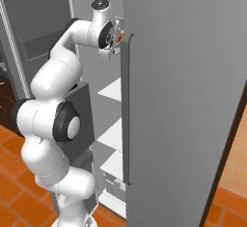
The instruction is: Take the meat container that has the chicken drumstick and place it on the second highest rack of the freezer. Then take the vegetable container that has the carrot and tomato and place it on the highest rack of the freezer.
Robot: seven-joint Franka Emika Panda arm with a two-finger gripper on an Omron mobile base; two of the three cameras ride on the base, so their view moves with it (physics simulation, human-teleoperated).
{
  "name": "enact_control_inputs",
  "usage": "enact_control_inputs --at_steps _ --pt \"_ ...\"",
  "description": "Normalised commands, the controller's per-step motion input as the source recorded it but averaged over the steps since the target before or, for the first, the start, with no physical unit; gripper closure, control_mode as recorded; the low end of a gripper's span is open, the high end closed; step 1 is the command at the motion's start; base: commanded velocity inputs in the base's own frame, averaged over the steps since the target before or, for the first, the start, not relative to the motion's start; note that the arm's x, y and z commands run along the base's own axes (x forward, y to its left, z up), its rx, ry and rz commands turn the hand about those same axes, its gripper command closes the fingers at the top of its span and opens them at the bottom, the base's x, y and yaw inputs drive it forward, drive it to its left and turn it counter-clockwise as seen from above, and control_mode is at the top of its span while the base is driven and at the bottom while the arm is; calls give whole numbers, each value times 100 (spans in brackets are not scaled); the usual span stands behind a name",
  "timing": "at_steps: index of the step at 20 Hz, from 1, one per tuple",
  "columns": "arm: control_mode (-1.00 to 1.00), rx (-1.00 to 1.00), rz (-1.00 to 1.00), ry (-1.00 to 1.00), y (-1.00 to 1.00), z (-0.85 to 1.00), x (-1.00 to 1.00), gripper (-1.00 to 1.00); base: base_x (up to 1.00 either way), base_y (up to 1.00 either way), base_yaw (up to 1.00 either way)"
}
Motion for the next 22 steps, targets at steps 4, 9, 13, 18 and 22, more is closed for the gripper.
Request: enact_control_inputs --at_steps 4,9,13,18,22 --pt "-100 3 0 1 0 0 36 100 0 0 0" --pt "-100 0 0 0 -6 0 43 100 0 0 0" --pt "-100 0 0 0 -4 0 53 100 0 0 0" --pt "-100 0 0 0 -1 0 49 100 0 0 0" --pt "-100 0 0 0 -6 0 59 100 0 0 0"
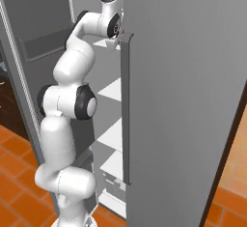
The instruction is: Take the meat container that has the chicken drumstick and place it on the second highest rack of the freezer. Then take the vegetable container that has the carrot and tomato and place it on the highest rack of the freezer.
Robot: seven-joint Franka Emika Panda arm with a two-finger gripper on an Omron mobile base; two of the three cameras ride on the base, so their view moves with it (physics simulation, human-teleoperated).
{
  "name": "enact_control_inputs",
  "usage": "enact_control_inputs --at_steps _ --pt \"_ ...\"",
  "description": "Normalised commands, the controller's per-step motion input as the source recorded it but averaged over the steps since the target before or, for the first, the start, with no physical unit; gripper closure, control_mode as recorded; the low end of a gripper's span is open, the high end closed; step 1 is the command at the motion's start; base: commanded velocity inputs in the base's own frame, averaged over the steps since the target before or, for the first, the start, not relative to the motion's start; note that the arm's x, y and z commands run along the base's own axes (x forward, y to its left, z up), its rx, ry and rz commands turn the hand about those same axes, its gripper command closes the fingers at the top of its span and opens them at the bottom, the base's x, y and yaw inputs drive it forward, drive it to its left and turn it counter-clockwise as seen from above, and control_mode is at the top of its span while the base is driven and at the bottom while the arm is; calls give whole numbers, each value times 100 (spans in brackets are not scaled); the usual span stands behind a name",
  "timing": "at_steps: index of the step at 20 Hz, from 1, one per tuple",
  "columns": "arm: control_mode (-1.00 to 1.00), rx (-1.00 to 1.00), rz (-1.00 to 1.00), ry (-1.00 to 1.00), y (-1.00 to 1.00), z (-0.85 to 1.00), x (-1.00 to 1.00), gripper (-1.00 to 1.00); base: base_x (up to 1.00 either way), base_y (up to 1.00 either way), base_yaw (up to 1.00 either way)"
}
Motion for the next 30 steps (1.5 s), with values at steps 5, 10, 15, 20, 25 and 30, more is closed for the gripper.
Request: enact_control_inputs --at_steps 5,10,15,20,25,30 --pt "-100 0 0 0 -18 0 65 -100 0 0 0" --pt "-100 0 2 0 -6 0 35 -100 0 0 0" --pt "-100 5 19 1 51 -9 -83 -100 0 0 0" --pt "-100 -1 17 -7 68 -89 -100 -100 0 0 0" --pt "-100 -13 15 -19 54 -100 -100 -100 0 0 0" --pt "-100 -10 15 -7 8 -100 -100 -100 0 0 0"
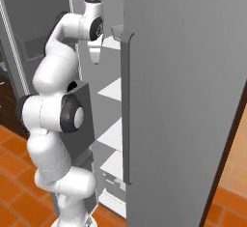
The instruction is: Take the meat container that has the chicken drumstick and place it on the second highest rack of the freezer. Then take the vegetable container that has the carrot and tomato and place it on the highest rack of the freezer.
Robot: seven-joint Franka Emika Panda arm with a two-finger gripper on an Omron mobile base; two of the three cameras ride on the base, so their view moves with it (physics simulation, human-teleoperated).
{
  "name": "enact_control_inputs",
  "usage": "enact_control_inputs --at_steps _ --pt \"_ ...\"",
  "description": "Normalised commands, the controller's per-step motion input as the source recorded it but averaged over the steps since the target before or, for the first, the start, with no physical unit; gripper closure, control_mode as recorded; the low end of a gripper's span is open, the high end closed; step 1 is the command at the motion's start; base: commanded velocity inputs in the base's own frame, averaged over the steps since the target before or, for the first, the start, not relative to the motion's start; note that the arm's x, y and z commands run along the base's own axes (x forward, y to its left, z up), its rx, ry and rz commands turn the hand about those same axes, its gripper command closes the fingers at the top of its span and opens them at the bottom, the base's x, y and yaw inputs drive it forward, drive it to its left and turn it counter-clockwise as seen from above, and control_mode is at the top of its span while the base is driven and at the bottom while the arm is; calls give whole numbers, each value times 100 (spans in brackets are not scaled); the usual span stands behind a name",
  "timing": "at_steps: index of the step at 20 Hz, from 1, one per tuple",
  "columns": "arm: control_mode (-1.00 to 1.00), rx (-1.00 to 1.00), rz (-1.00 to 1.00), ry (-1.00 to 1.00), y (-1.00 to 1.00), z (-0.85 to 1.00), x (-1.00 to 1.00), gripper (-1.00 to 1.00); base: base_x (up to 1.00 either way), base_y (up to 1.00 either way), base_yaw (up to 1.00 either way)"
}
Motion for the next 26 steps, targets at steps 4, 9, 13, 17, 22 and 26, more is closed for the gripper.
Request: enact_control_inputs --at_steps 4,9,13,17,22,26 --pt "-100 -8 24 -5 -91 -63 -100 -100 0 0 0" --pt "-100 -7 37 -5 -87 -44 -100 -100 0 0 0" --pt "-100 -8 64 0 -13 -36 -100 -100 0 0 0" --pt "-100 -12 73 0 0 -25 -100 -100 0 0 0" --pt "-100 -24 71 0 -4 -5 -100 -100 0 0 0" --pt "-100 -15 60 0 22 0 -100 -100 0 0 0"
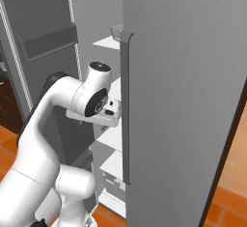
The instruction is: Take the meat container that has the chicken drumstick and place it on the second highest rack of the freezer. Then take the vegetable container that has the carrot and tomato and place it on the highest rack of the freezer.
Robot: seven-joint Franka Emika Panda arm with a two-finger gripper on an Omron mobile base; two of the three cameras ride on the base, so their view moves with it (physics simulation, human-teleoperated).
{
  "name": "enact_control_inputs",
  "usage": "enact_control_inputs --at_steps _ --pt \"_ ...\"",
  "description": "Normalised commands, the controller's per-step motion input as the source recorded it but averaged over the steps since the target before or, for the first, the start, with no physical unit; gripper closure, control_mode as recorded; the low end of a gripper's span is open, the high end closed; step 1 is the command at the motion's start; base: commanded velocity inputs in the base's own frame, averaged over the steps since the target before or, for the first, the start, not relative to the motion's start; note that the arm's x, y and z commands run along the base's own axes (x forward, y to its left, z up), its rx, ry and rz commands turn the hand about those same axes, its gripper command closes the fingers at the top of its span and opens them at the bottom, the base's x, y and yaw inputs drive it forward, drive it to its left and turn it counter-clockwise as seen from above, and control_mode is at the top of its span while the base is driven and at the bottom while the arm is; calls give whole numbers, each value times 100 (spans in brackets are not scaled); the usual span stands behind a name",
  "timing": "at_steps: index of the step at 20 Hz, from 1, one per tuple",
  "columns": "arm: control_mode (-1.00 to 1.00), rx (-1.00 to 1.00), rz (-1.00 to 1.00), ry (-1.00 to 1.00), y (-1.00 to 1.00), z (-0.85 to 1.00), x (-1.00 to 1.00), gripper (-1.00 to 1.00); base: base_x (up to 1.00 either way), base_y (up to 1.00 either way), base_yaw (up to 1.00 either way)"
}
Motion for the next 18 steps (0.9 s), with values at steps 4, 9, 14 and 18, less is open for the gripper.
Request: enact_control_inputs --at_steps 4,9,14,18 --pt "-100 -1 37 0 21 0 -100 -100 0 0 0" --pt "-100 0 30 3 11 3 -58 -100 0 0 0" --pt "100 2 10 3 22 38 0 -100 -4 3 0" --pt "100 0 0 0 0 0 0 -100 -52 10 -8"
